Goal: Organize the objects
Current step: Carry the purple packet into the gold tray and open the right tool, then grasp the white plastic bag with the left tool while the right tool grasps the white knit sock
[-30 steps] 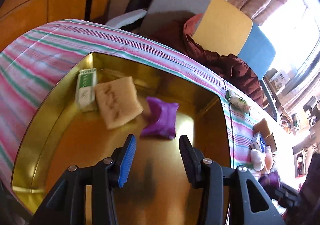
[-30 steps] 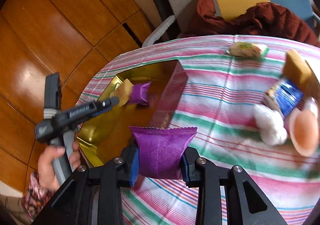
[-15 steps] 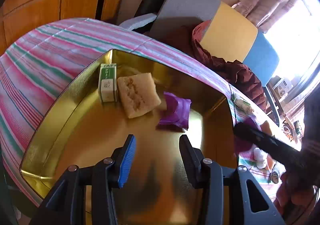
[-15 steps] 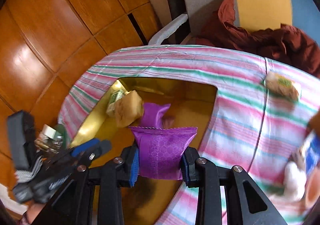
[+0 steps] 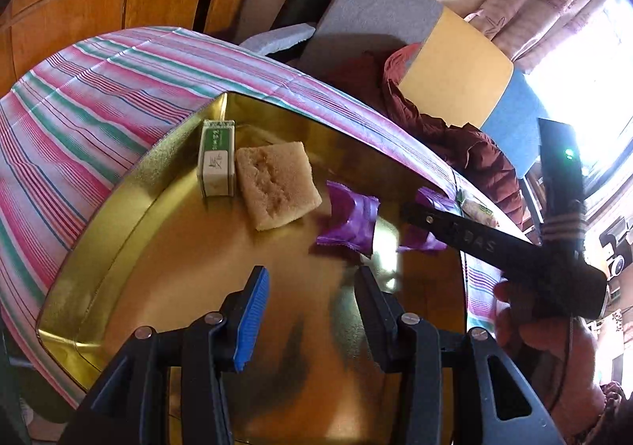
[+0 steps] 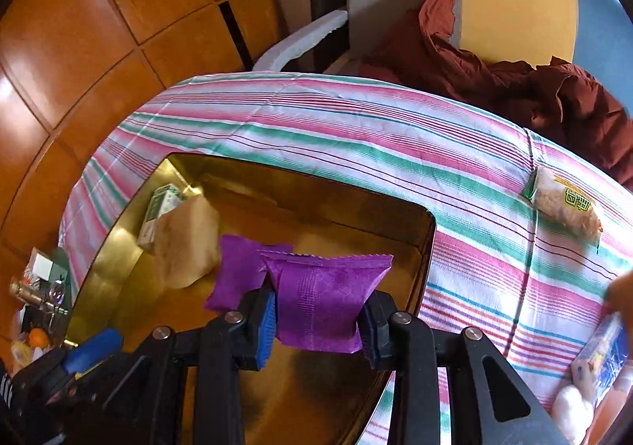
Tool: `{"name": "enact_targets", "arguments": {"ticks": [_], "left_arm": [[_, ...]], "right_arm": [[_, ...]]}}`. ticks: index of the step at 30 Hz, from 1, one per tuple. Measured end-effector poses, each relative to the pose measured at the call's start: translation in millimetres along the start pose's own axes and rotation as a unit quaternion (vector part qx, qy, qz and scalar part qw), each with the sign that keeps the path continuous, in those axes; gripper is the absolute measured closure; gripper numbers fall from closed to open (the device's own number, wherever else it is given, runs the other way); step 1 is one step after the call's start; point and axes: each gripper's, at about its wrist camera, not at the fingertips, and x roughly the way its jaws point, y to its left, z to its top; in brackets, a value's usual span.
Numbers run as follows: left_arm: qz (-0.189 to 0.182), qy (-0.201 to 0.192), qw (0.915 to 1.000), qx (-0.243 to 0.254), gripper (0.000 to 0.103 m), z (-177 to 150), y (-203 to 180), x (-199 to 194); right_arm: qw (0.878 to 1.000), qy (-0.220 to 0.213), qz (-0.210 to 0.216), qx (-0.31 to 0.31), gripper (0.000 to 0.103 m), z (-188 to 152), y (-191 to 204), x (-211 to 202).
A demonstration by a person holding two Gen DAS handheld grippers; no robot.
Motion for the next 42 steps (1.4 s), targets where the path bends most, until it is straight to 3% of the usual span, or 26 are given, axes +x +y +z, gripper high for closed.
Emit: {"name": "enact_targets", "arguments": {"ticks": [3, 4, 5, 8, 16, 20, 28, 34, 39, 42], "left_arm": [[-0.001, -0.001, 1.0, 0.003, 0.058, -1, -3, -1], [-0.001, -0.002, 1.0, 0.005, 0.058, -1, -4, -1], [-0.001, -0.004, 1.0, 0.008, 0.058, -1, -5, -1], [0.001, -0.004, 0.9999, 0.013, 0.058, -2, -7, -2], [-0.001, -0.001, 0.9995, 0.031, 0.058, -8, -19, -4], [-0.011, -0.005, 0.9989, 0.046, 0.058, -14, -30, -7], [-0.04, -0.012, 0.9951, 0.09, 0.058, -33, -59, -12], [-0.05, -0.026, 0.988, 0.144, 0.058, -54, -90, -20], [-0.07, -0.024, 0.9779, 0.195, 0.058, -75, -117, -26], [-0.089, -0.017, 0.9734, 0.21, 0.058, -88, -129, -27]], "right_arm": [[1.0, -0.008, -0.013, 0.005, 0.056, 0, -2, -1], [1.0, -0.021, -0.011, 0.008, 0.051, -1, -4, -5], [0.999, -0.033, -0.011, 0.011, 0.04, -1, -4, -9], [0.997, -0.079, -0.015, 0.01, 0.029, -5, -5, -28], [0.993, -0.113, -0.039, 0.004, 0.028, -31, -12, -65], [0.994, -0.098, -0.054, -0.004, 0.026, -51, -19, -77], [0.995, -0.07, -0.058, 0.036, 0.021, -100, -60, -101], [0.994, -0.047, -0.087, 0.054, 0.021, -138, -100, -114], [0.986, -0.059, -0.129, 0.09, 0.021, -163, -142, -145], [0.972, -0.092, -0.17, 0.133, 0.019, -169, -177, -174]]}}
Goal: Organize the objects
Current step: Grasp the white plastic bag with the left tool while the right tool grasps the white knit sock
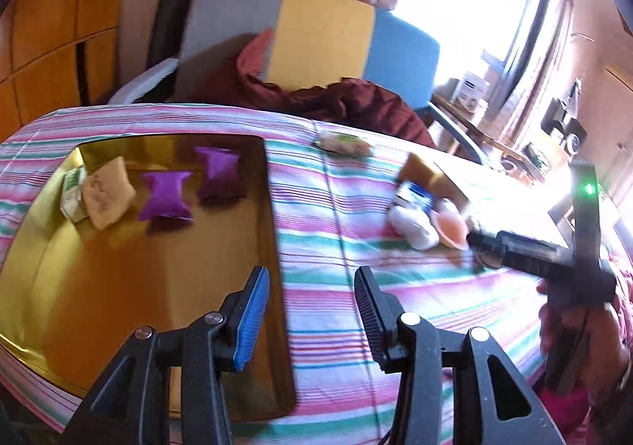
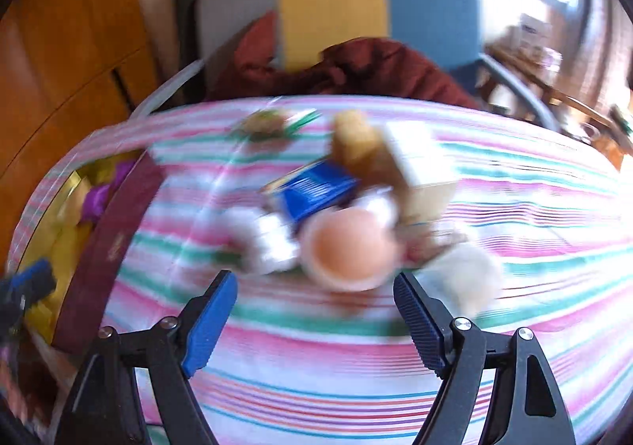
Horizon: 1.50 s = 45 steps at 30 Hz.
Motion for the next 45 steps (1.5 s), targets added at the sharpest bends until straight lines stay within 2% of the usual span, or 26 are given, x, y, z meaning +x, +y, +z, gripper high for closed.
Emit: {"name": "enact_targets", "arguments": {"ticks": [2, 6, 10, 12, 14, 17, 20, 25, 28, 31, 36, 39, 42, 45], "left_arm": [[-0.012, 0.008, 0.9999, 0.007, 0.058, -6, -12, 2], [-0.019, 0.019, 0.9993, 0.027, 0.058, -15, -30, 2], [-0.024, 0.027, 0.9985, 0.041, 0.058, -24, -45, 4], [-0.026, 0.031, 0.9979, 0.05, 0.058, -27, -52, 5], [-0.025, 0.036, 0.9973, 0.058, 0.058, -30, -57, 7], [-0.026, 0.045, 0.9964, 0.068, 0.058, -32, -65, 13], [-0.028, 0.055, 0.9954, 0.074, 0.058, -32, -71, 19], [-0.031, 0.071, 0.9943, 0.073, 0.058, -26, -78, 30], [-0.037, 0.093, 0.9924, 0.072, 0.058, -19, -82, 48], [-0.051, 0.125, 0.9901, 0.04, 0.058, -12, -81, 71], [-0.07, 0.145, 0.9869, -0.016, 0.058, 9, -83, 104], [-0.071, 0.149, 0.9858, -0.031, 0.056, 23, -90, 122], [-0.072, 0.149, 0.9855, -0.037, 0.049, 35, -96, 136], [-0.058, 0.147, 0.9868, -0.036, 0.044, 44, -102, 151]], "right_arm": [[0.999, -0.005, -0.036, 0.038, 0.009, 8, -30, -2], [0.996, 0.014, -0.042, 0.08, 0.009, 15, -75, 12], [0.992, 0.065, -0.022, 0.103, 0.01, 13, -98, 41], [0.99, 0.07, -0.004, 0.121, 0.011, 9, -107, 49], [0.987, 0.069, 0.024, 0.142, 0.017, 5, -112, 52], [0.982, 0.089, 0.034, 0.162, 0.024, 1, -115, 60], [0.984, 0.092, 0.027, 0.152, 0.028, 1, -110, 61], [0.983, 0.101, 0.029, 0.15, 0.031, 2, -108, 61], [0.981, 0.112, 0.035, 0.156, 0.031, 0, -110, 60], [0.981, 0.119, 0.033, 0.152, 0.031, -1, -109, 59], [0.981, 0.127, 0.036, 0.143, 0.031, -2, -107, 58], [0.98, 0.131, 0.04, 0.144, 0.031, -2, -107, 59], [0.979, 0.134, 0.044, 0.148, 0.031, -2, -108, 59], [0.978, 0.136, 0.048, 0.149, 0.03, -2, -108, 59]]}}
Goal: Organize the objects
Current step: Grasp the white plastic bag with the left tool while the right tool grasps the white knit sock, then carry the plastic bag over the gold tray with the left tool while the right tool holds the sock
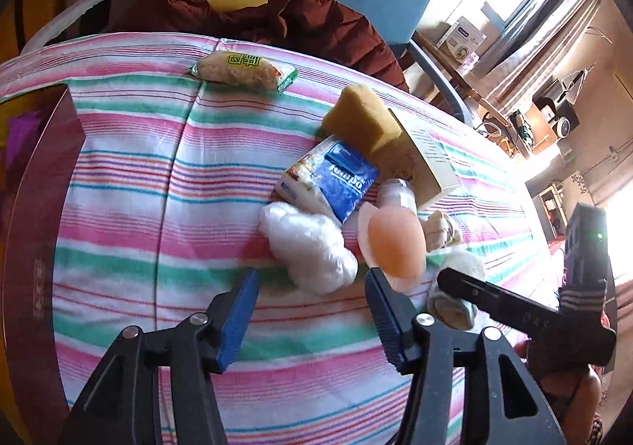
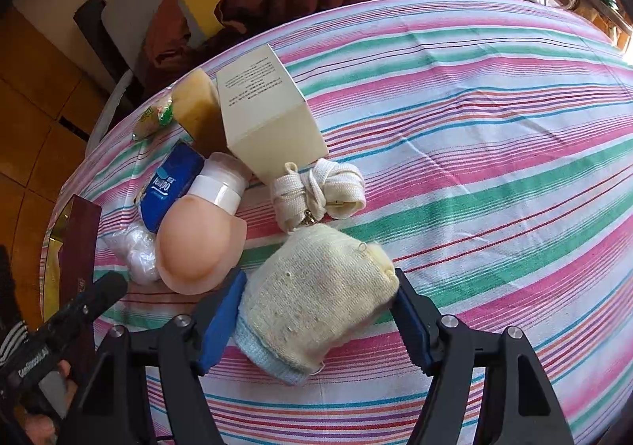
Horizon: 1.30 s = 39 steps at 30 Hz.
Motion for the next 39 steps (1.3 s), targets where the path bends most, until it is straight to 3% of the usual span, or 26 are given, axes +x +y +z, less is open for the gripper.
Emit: {"name": "enact_targets", "arguments": {"ticks": [7, 13, 17, 19, 20, 21, 28, 33, 39], "left_arm": [[0.026, 0.002, 0.9996, 0.006, 0.044, 14, -7, 26], [0.04, -0.045, 0.9967, 0.055, 0.044, 4, -11, 28], [0.034, -0.073, 0.9914, 0.104, 0.05, -8, -10, 27], [0.042, -0.087, 0.9876, 0.124, 0.06, -15, -7, 25], [0.048, -0.091, 0.9867, 0.126, 0.068, -17, -4, 23], [0.046, -0.094, 0.9871, 0.121, 0.069, -18, 0, 21], [0.045, -0.11, 0.9882, 0.096, 0.07, -28, 15, 10], [0.046, -0.116, 0.9889, 0.081, 0.07, -45, 24, -1], [0.04, -0.116, 0.9905, 0.064, 0.07, -56, 33, -9]], "right_arm": [[1.0, 0.004, 0.002, -0.004, 0.03, 0, 2, 1], [1.0, 0.006, 0.007, -0.005, 0.03, 1, 3, 2], [1.0, 0.009, 0.017, -0.011, 0.03, 0, 6, 2], [1.0, 0.01, 0.026, -0.014, 0.03, -1, 7, 3], [0.999, 0.011, 0.03, -0.014, 0.03, -1, 8, 3], [0.999, 0.012, 0.034, -0.016, 0.03, -2, 9, 3], [0.998, 0.016, 0.06, -0.021, 0.03, -5, 12, 3], [0.99, 0.035, 0.138, -0.006, 0.03, -10, 16, 5], [0.987, 0.039, 0.149, -0.037, 0.03, -16, 33, 7]]}}
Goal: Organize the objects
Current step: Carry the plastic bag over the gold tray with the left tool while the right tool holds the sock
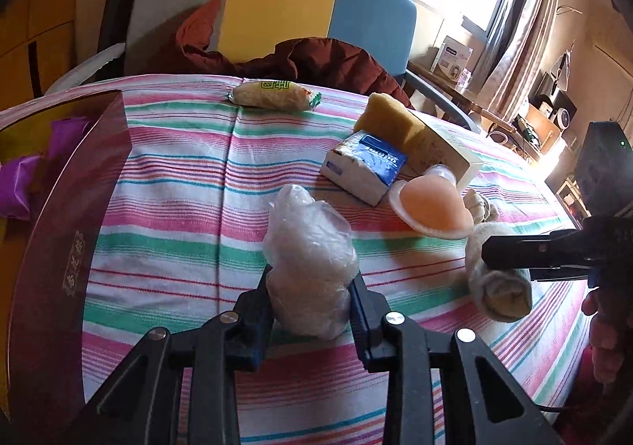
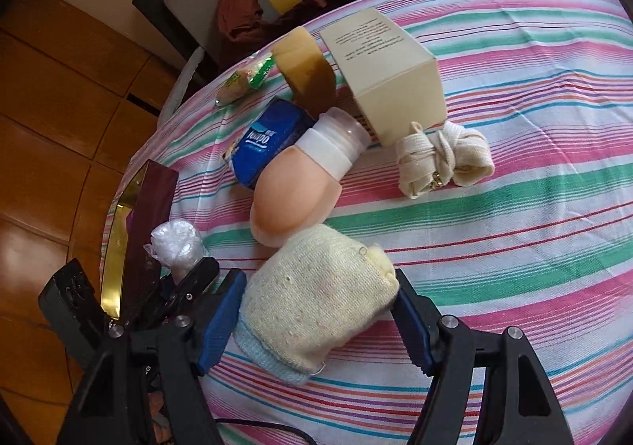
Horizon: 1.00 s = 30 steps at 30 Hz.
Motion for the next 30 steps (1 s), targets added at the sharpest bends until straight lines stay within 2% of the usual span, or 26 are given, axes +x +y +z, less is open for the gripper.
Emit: {"name": "enact_targets", "arguments": {"ticks": [6, 14, 19, 24, 30], "left_arm": [[-0.002, 0.001, 1.0, -0.001, 0.07, -13, 3, -13], [-0.032, -0.017, 0.9987, 0.036, 0.071, -28, -9, -50], [-0.043, -0.024, 0.9983, 0.03, 0.07, -26, -5, -69], [-0.049, -0.028, 0.9982, 0.019, 0.07, -21, 8, -88], [-0.034, -0.035, 0.9987, -0.015, 0.07, -10, 42, -109]], "right_arm": [[0.998, 0.022, 0.006, -0.062, 0.031, -6, 26, 16], [0.987, 0.031, -0.036, -0.152, 0.03, -17, 53, 30], [0.99, 0.027, -0.031, -0.137, 0.03, -15, 47, 29], [0.987, 0.024, -0.039, -0.151, 0.03, -17, 50, 30], [0.987, 0.023, -0.038, -0.152, 0.03, -18, 50, 29]]}}
